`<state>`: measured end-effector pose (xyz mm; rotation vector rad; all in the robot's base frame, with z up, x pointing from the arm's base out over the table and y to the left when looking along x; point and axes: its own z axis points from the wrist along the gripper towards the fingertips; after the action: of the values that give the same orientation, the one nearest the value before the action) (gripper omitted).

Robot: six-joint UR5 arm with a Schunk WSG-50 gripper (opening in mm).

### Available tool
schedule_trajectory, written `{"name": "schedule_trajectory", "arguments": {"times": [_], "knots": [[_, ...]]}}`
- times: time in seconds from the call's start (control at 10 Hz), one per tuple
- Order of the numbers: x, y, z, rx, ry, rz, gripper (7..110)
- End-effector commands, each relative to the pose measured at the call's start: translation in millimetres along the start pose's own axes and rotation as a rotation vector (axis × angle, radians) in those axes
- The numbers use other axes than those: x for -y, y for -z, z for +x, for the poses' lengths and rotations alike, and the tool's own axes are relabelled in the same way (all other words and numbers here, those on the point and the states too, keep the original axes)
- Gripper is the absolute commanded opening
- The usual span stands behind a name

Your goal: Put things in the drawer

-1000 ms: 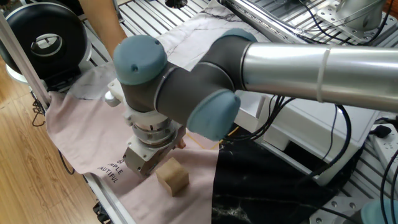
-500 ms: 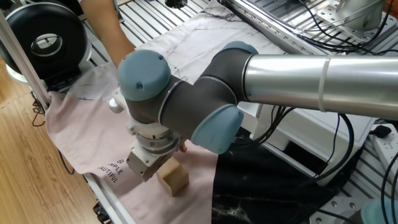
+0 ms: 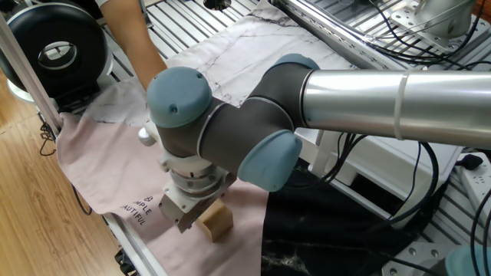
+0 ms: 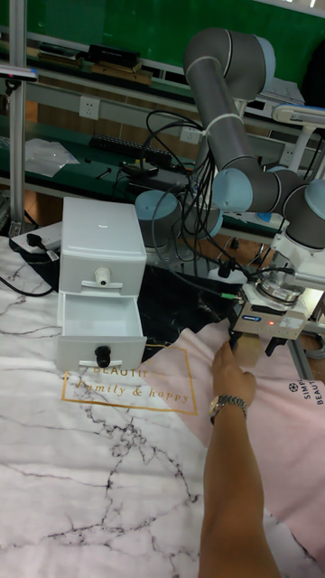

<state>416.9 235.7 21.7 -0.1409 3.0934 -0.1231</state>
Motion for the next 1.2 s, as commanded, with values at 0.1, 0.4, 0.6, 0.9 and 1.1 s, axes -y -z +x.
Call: {"name": "schedule_trajectory", "arguments": {"times": [0.1, 0.4, 0.6, 0.9, 1.1], "knots": [[3, -7.9, 12.8, -0.037, -0.039, -0.037, 22], [-8, -7.1, 13.3, -0.030, -0.008, -0.109, 22], [-7, -9.4, 12.3, -0.021, 0.006, -0.132, 22], [-4, -7.9, 10.6, -0.015, 0.004, -0.137, 22], [1, -8.1, 9.6, -0.010, 0.008, -0.131, 22]]}}
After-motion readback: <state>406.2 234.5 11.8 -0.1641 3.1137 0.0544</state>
